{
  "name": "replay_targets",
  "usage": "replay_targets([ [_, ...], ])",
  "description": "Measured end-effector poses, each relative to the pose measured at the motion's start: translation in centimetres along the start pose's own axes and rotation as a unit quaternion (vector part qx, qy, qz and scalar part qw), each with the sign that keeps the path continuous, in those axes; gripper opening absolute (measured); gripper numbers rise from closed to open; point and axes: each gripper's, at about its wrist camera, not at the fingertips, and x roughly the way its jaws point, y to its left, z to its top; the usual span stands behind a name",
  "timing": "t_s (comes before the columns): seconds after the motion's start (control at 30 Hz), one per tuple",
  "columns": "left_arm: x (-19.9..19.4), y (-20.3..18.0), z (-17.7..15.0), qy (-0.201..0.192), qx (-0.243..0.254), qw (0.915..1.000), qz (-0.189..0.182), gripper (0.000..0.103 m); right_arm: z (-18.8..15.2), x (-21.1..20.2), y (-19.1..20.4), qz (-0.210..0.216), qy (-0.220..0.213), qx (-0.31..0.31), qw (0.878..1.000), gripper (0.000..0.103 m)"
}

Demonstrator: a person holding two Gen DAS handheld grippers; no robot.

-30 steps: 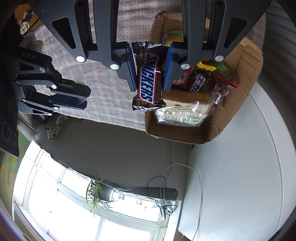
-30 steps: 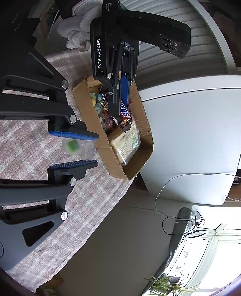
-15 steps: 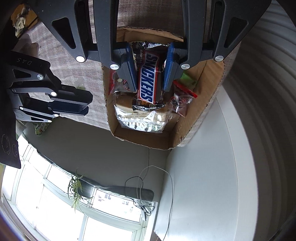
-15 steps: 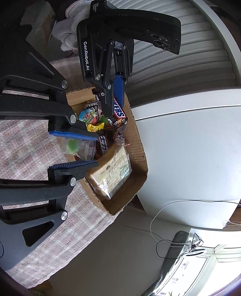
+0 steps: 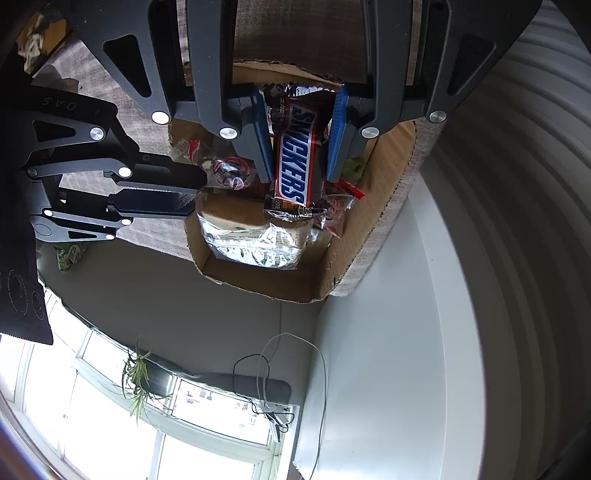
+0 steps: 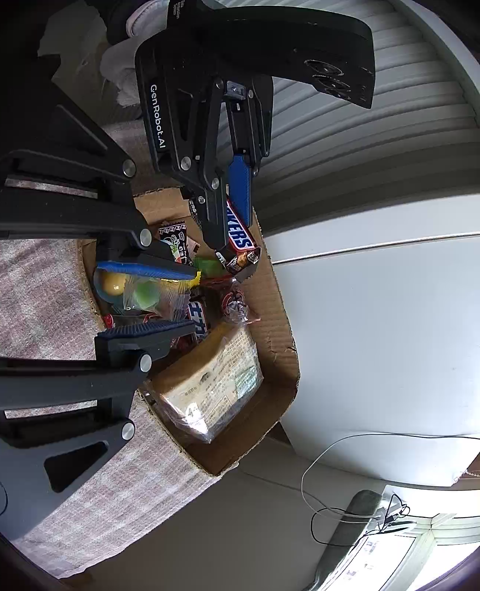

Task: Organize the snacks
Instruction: 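Lift the Snickers bar with the left gripper and carry it over the box, then lower the Snickers bar into the box and open the left gripper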

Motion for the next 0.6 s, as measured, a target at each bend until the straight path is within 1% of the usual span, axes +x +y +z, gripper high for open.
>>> replay_targets([
  [0.47,0.27,0.21,-0.09,0.003,-0.001,1.0,0.009,0.027,0.04,0.75,0.08,0.002,0.01,0.0,1.0,0.024],
  [0.53,0.18,0.25,-0.03,0.001,-0.001,0.9999,0.012,0.028,-0.03,0.74,0.04,0.002,0.01,0.001,1.0,0.03],
  [0.57,0.11,0.27,0.02,-0.001,-0.001,0.9999,0.013,0.03,-0.06,0.68,0.03,0.001,0.008,0.002,1.0,0.038],
  [0.6,0.05,0.28,0.07,-0.002,-0.001,0.9999,0.015,0.038,-0.08,0.57,0.06,0.0,0.006,0.001,1.0,0.048],
])
